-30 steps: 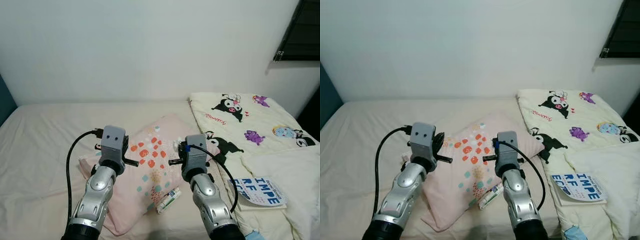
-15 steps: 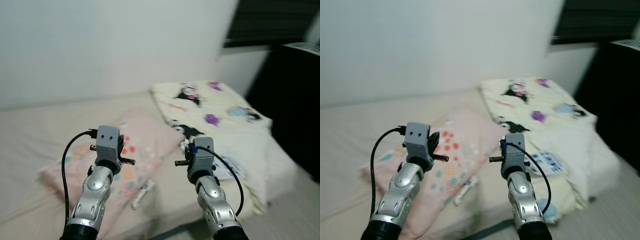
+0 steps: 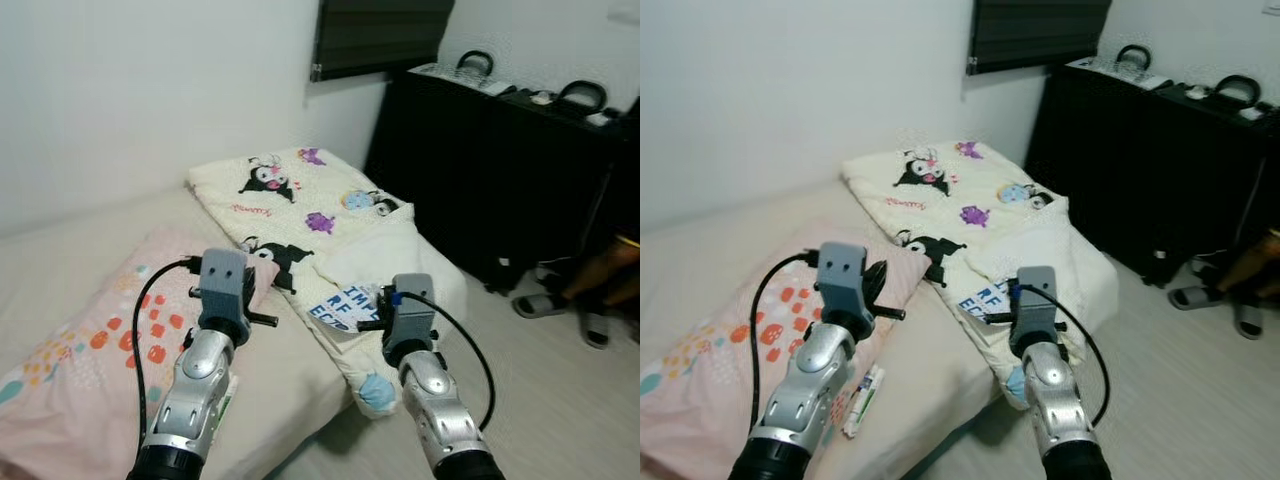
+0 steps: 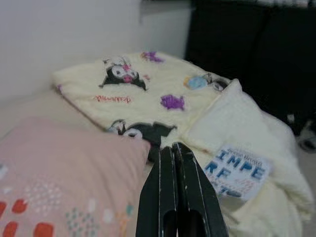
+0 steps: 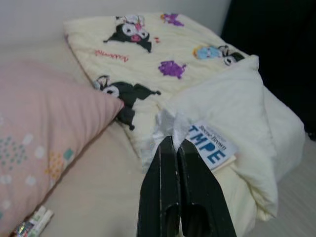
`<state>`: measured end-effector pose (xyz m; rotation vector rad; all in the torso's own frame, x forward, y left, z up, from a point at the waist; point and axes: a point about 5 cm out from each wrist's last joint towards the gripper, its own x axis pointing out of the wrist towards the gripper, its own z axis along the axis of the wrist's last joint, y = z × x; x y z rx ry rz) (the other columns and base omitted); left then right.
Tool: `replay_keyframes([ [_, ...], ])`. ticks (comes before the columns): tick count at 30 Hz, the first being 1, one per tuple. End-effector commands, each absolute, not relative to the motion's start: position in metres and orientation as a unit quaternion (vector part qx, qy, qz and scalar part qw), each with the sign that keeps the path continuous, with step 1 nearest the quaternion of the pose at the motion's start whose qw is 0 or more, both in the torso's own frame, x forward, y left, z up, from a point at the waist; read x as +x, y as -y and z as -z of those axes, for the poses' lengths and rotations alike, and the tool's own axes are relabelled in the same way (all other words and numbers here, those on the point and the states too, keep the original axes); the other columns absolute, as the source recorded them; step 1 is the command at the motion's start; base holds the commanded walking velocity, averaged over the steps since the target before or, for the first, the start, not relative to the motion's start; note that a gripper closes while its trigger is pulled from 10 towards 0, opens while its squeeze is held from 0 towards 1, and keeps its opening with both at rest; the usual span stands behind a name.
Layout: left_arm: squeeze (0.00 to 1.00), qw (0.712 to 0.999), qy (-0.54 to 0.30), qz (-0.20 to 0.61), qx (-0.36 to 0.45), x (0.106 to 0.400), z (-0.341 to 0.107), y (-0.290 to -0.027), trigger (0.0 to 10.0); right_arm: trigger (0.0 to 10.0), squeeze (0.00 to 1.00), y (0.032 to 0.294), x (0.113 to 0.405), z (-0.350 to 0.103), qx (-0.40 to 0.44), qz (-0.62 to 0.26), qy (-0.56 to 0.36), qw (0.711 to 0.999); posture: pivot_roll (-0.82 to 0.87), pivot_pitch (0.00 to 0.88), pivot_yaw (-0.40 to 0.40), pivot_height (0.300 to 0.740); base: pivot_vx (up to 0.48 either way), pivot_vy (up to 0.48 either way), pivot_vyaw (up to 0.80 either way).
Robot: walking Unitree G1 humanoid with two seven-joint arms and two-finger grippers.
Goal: Clean up the room
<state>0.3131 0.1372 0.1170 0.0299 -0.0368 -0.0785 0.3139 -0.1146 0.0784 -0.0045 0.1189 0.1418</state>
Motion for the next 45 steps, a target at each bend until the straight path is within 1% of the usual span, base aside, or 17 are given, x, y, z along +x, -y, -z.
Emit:
replay_keyframes([
  [1, 0.0, 0.999, 0.006, 0.041, 0.023, 0.314, -0.112, -0.134, 10.0, 10.0, 0.0, 0.127, 0.315, -0.074, -0.016, -0.048, -0.066, 0.997, 0.03, 0.0, -0.094, 0.74, 0.0, 0.0, -0.8],
  [12, 0.0, 0.998, -0.003, 0.033, 0.045, 0.317, -0.108, -0.14, 10.0, 10.0, 0.0, 0.128, 0.316, -0.073, -0.025, -0.037, -0.065, 0.997, 0.04, 0.0, -0.085, 0.74, 0.0, 0.0, -0.8],
  [22, 0.0, 0.999, -0.019, 0.013, 0.03, 0.314, -0.101, -0.141, 10.0, 10.0, 0.0, 0.132, 0.314, -0.068, -0.032, -0.027, -0.07, 0.997, 0.03, 0.0, -0.073, 0.74, 0.0, 0.0, -0.8],
  [45, 0.0, 0.999, -0.02, 0.013, 0.024, 0.315, -0.102, -0.141, 10.0, 10.0, 0.0, 0.129, 0.314, -0.067, -0.037, -0.025, -0.072, 0.996, 0.04, 0.0, -0.075, 0.74, 0.0, 0.0, -0.8],
])
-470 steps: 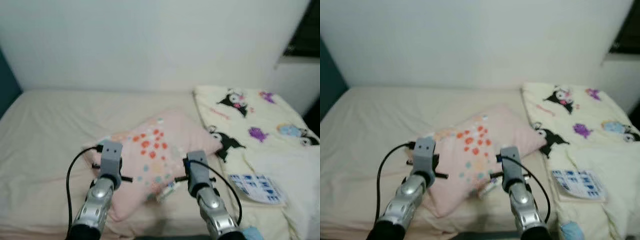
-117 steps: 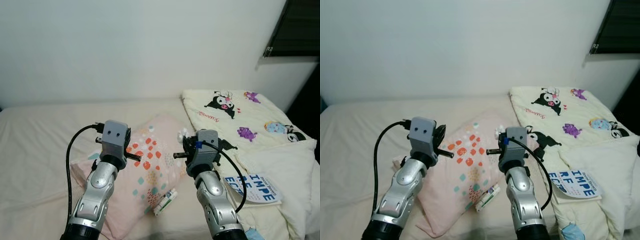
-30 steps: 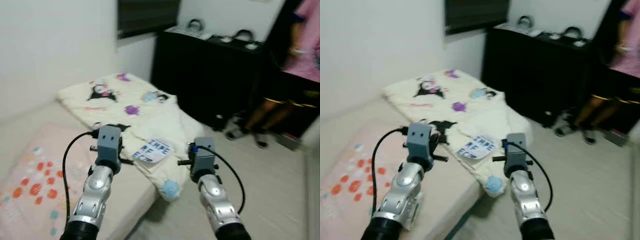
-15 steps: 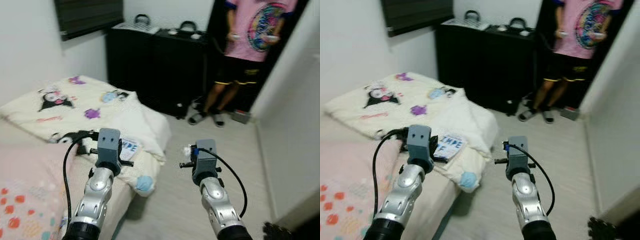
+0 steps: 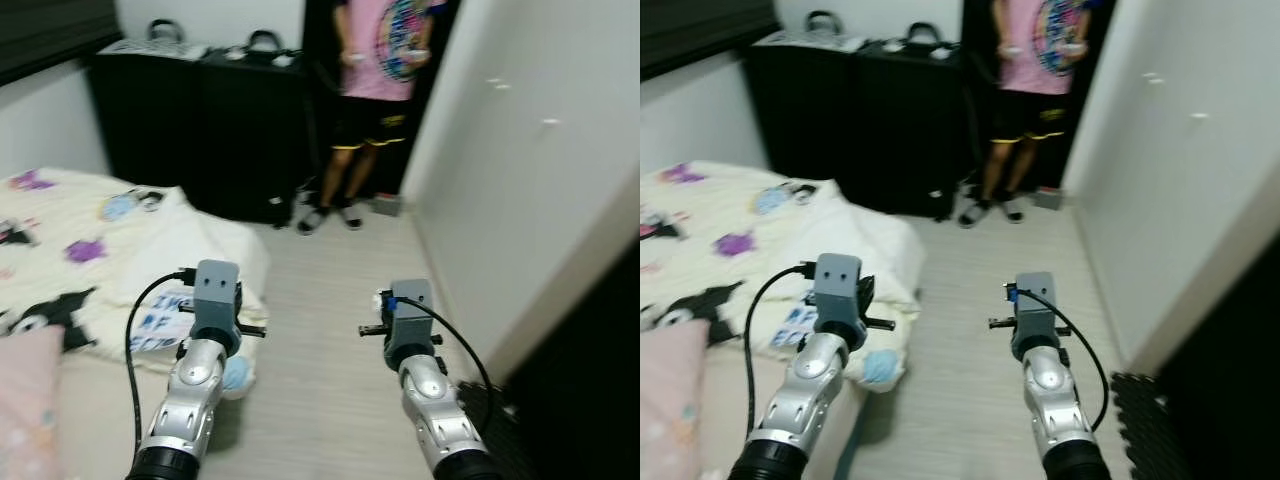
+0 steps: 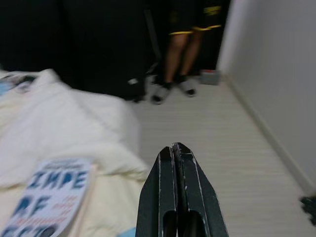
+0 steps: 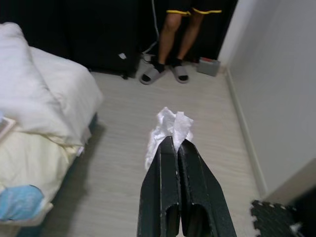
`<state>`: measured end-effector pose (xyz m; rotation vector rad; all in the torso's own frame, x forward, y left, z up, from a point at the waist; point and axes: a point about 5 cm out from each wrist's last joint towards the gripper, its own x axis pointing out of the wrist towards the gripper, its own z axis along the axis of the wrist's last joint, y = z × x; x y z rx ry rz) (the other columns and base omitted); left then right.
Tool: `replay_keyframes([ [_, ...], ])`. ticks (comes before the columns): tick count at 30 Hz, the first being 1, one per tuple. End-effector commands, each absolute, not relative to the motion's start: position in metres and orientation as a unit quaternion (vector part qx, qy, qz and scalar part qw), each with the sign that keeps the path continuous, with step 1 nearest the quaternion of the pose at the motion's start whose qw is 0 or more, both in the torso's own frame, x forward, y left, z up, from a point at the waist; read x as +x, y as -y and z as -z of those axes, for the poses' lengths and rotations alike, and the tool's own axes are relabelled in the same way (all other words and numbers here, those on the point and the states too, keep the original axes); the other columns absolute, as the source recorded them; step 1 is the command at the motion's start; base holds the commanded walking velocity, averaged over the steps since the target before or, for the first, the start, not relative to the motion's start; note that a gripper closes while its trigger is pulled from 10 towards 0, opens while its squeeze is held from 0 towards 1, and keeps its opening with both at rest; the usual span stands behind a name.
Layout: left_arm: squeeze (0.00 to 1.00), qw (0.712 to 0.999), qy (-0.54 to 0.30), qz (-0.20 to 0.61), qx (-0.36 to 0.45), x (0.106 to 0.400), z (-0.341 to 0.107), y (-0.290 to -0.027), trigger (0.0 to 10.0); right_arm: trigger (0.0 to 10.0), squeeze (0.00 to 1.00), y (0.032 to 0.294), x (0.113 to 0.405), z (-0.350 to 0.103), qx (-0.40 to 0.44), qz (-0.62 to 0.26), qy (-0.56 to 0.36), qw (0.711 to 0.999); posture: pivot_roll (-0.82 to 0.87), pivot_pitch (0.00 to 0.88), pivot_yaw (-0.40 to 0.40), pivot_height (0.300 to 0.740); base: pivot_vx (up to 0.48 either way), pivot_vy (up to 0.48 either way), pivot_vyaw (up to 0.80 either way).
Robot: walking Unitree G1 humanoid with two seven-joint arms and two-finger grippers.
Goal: Clean up the room
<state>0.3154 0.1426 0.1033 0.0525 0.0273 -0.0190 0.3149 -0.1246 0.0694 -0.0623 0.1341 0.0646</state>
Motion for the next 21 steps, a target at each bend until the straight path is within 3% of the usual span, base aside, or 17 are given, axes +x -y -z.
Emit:
replay_keyframes([
  [1, 0.0, 0.999, -0.02, 0.012, 0.024, 0.316, -0.102, -0.141, 10.0, 10.0, 0.0, 0.129, 0.314, -0.066, -0.037, -0.024, -0.073, 0.996, 0.03, 0.0, -0.074, 0.74, 0.0, 0.0, -0.8],
  [21, 0.0, 0.999, -0.024, 0.0, 0.023, 0.318, -0.103, -0.149, 10.0, 10.0, 0.0, 0.139, 0.316, -0.065, -0.041, 0.005, -0.078, 0.996, 0.04, 0.0, -0.063, 0.74, 0.0, 0.0, -0.8],
])
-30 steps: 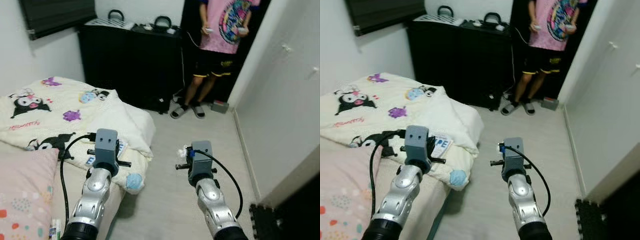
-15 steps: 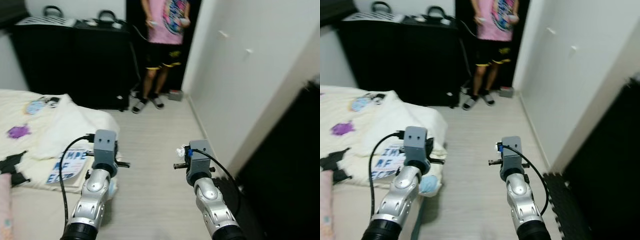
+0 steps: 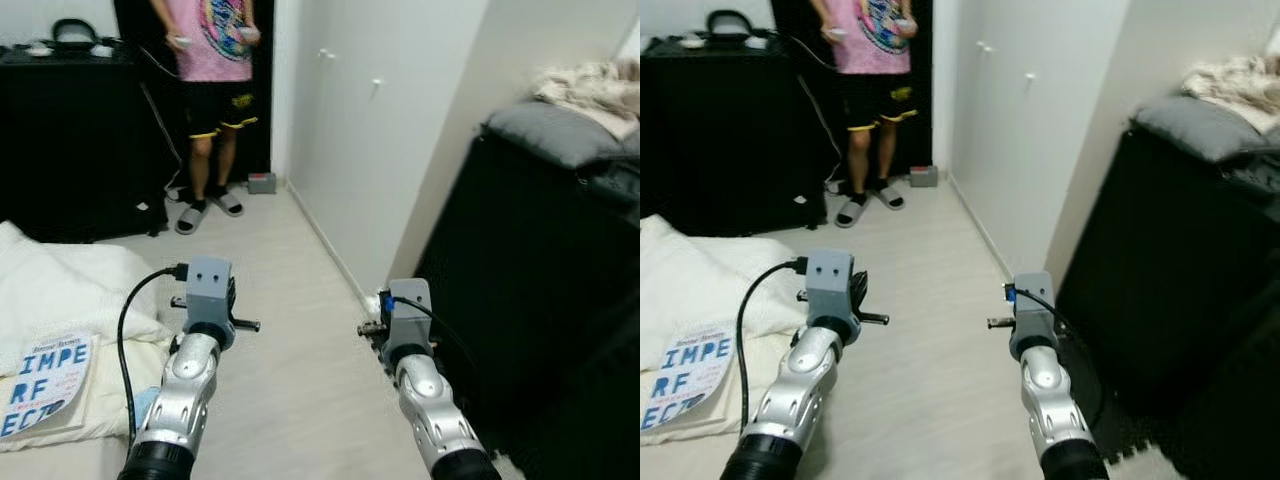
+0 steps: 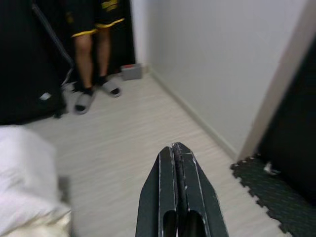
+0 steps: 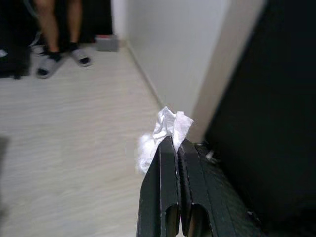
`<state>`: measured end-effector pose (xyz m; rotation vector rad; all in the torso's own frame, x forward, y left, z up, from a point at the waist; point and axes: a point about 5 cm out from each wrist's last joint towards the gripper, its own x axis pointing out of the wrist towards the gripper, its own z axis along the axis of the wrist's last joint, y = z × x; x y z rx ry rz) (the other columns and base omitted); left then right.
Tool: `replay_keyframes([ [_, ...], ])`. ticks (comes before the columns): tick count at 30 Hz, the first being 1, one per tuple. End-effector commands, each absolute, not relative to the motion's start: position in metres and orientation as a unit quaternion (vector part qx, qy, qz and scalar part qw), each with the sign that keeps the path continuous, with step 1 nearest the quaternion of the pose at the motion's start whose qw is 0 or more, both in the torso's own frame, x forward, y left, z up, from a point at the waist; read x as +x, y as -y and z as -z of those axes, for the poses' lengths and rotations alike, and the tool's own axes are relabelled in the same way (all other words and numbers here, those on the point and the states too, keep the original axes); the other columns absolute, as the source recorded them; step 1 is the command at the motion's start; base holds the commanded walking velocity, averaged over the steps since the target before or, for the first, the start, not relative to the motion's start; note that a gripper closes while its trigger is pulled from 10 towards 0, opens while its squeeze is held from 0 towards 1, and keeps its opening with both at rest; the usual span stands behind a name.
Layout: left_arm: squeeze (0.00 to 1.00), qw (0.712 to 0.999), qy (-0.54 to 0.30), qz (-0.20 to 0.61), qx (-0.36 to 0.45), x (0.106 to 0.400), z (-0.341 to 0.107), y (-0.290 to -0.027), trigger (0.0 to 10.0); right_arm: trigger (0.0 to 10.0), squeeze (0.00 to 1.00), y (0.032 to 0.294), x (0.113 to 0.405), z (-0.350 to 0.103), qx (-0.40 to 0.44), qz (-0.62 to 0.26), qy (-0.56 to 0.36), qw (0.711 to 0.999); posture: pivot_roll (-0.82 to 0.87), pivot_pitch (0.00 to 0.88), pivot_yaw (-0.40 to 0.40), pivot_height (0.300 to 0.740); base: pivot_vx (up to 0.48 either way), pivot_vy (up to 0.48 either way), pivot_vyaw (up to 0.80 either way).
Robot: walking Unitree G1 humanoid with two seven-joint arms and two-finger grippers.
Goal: Clean up the room
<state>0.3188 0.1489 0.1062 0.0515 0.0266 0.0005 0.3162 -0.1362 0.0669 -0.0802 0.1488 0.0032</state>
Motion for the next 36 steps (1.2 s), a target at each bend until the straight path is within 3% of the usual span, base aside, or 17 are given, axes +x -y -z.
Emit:
replay_keyframes([
  [1, 0.0, 0.999, -0.025, 0.0, 0.023, 0.3185, -0.1027, -0.1495, 10.0, 10.0, 0.0, 0.1384, 0.316, -0.0654, -0.041, 0.006, -0.078, 0.996, 0.04, 0.0, -0.063, 0.74, 0.0, 0.0, -0.8],
  [36, 0.0, 0.999, -0.044, 0.01, 0.013, 0.3167, -0.097, -0.1438, 10.0, 10.0, 0.0, 0.1392, 0.3143, -0.0634, -0.036, 0.012, -0.083, 0.996, 0.03, 0.0, -0.061, 0.74, 0.0, 0.0, -0.8],
])
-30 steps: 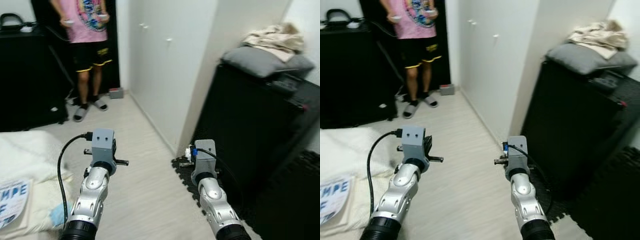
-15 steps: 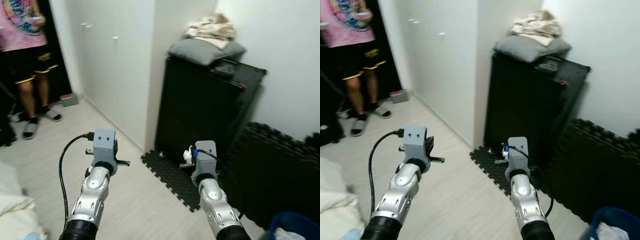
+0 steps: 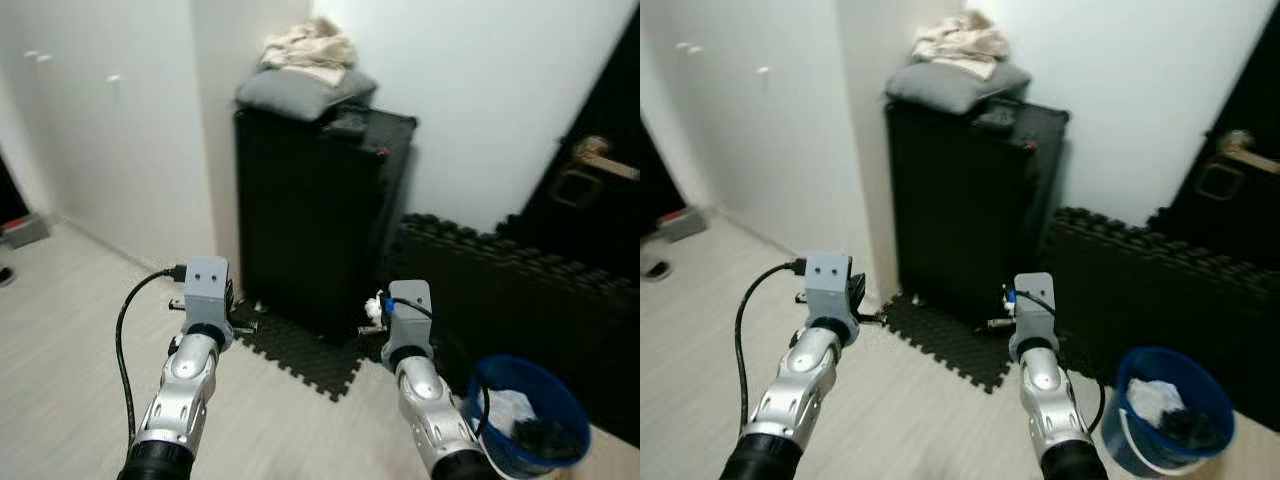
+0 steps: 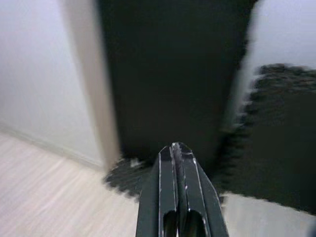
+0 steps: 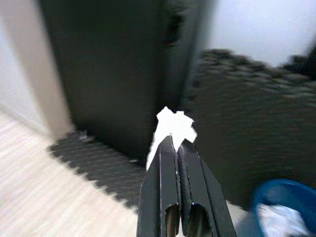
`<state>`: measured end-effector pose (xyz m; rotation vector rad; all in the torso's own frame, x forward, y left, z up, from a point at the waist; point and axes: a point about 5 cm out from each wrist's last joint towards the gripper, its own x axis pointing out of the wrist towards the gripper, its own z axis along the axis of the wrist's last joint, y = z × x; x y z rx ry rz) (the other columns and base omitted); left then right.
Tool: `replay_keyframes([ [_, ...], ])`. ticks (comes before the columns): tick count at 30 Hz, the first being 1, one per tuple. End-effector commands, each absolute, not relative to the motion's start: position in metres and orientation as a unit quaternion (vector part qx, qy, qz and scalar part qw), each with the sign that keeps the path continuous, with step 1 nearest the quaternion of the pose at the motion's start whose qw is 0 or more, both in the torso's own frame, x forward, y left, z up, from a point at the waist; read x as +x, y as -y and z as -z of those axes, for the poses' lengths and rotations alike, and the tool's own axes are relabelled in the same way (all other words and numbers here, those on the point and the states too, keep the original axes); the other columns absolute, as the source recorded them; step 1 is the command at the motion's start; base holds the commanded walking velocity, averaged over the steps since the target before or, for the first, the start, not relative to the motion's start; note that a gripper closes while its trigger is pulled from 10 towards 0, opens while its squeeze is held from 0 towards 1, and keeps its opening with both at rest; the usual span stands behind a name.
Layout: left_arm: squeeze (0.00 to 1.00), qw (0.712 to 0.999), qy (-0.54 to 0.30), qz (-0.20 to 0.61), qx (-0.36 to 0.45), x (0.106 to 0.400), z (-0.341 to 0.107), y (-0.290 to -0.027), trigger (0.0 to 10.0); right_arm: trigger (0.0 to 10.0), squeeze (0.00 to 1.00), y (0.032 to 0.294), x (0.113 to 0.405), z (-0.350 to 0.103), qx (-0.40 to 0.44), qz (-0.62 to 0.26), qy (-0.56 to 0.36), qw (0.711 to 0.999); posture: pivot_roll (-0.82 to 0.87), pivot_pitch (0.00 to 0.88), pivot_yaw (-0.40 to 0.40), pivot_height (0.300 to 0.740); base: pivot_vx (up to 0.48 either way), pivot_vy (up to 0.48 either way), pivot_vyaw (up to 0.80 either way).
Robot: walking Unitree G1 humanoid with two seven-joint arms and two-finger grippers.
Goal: Clean up the room
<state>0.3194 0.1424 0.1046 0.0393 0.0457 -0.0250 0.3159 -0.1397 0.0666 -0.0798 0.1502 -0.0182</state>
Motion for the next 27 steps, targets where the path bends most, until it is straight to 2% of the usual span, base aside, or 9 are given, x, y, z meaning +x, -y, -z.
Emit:
replay_keyframes([
  [1, 0.0, 0.999, -0.044, 0.01, 0.013, 0.3167, -0.097, -0.1438, 10.0, 10.0, 0.0, 0.1392, 0.3143, -0.0634, -0.036, 0.012, -0.083, 0.996, 0.03, 0.0, -0.061, 0.74, 0.0, 0.0, -0.8],
  [6, 0.0, 0.998, -0.059, 0.032, -0.007, 0.3155, -0.0948, -0.1358, 10.0, 10.0, 0.0, 0.1402, 0.3139, -0.0631, -0.037, 0.014, -0.085, 0.996, 0.03, 0.0, -0.061, 0.74, 0.0, 0.0, -0.8],
  [14, 0.0, 0.997, -0.074, 0.019, -0.012, 0.3163, -0.0935, -0.1361, 10.0, 10.0, 0.0, 0.1397, 0.3138, -0.0631, -0.037, 0.012, -0.084, 0.996, 0.03, 0.0, -0.064, 0.74, 0.0, 0.0, -0.8],
  [27, 0.0, 0.998, -0.063, 0.009, 0.023, 0.3183, -0.0962, -0.1413, 10.0, 10.0, 0.0, 0.1391, 0.3153, -0.0647, -0.038, 0.01, -0.083, 0.996, 0.03, 0.0, -0.068, 0.74, 0.0, 0.0, -0.8],
])
